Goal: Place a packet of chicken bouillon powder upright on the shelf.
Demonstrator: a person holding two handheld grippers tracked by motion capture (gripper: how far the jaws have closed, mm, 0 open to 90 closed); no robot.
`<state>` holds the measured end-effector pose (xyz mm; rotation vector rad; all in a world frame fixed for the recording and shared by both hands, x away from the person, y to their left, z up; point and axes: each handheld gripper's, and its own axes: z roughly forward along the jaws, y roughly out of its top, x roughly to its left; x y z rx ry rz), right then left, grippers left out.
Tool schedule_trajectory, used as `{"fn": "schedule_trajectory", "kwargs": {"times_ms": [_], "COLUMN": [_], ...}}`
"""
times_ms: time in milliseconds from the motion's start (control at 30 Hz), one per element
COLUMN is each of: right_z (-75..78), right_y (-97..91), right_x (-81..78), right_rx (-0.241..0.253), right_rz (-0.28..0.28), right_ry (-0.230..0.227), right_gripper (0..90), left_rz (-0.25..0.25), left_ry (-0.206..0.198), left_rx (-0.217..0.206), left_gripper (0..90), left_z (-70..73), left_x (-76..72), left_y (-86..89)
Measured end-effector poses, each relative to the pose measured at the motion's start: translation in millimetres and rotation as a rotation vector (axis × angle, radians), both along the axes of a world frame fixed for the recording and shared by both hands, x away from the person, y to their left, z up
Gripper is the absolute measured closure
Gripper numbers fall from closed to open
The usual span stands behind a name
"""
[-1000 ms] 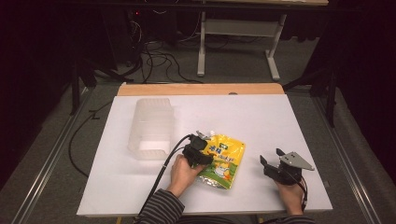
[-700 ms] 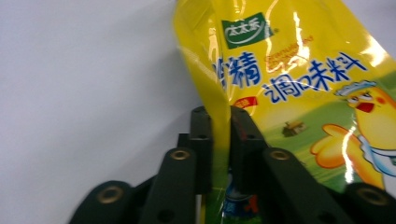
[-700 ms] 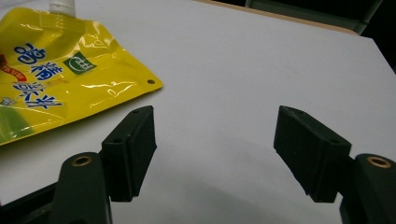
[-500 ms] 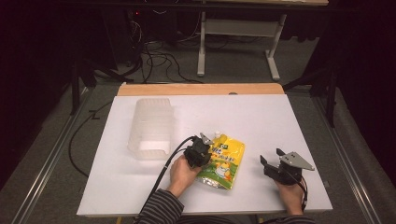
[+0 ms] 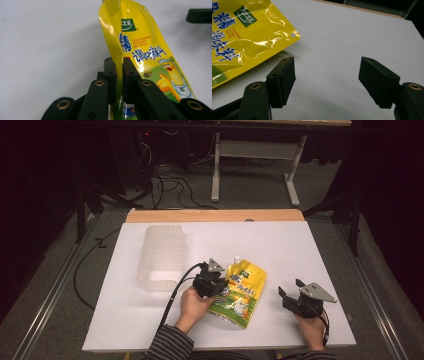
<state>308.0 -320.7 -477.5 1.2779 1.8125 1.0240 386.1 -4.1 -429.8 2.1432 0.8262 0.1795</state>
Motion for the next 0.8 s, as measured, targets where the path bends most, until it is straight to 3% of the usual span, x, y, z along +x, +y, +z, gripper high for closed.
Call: {"fn": "schedule_trajectory", "kwargs": {"times_ms": [33, 67, 133, 267, 567, 600, 800], "right_z": [-0.1, -0.1, 0.1, 0.0, 0.0, 0.1, -0.1], "right_y": [-0.1, -0.2, -0.7, -0.5, -0.5, -0.6, -0.1], "right_x": [0.1, 0.0, 0.1, -0.1, -0.1, -0.4, -0.3], "right_rx": [0.001, 0.003, 0.006, 0.005, 0.005, 0.001, 0.006], "right_rz": [0.001, -0.002, -0.001, -0.003, -0.005, -0.001, -0.006], "right_ry": [-0.003, -0.003, 0.001, -0.002, -0.003, -0.006, -0.003], "right_gripper": [30.0, 30.0, 30.0, 30.1, 30.1, 30.3, 30.3], "left_rz": [0.0, -0.011, -0.026, -0.036, -0.051, -0.051, -0.046], "left_ry": [0.0, 0.002, 0.003, -0.035, -0.062, -0.073, -0.094], "left_rx": [0.0, -0.032, -0.057, -0.077, -0.131, -0.159, -0.179], "left_gripper": [84.5, 84.5, 84.5, 84.6, 84.5, 84.4, 84.6], "left_z": [0.0, 5.6, 12.0, 24.2, 40.8, 44.6, 51.8], "left_x": [0.0, -1.4, -2.6, -8.5, -13.3, -15.2, -17.6], "left_y": [0.0, 1.6, 3.9, 9.3, 18.9, 21.6, 28.2]}}
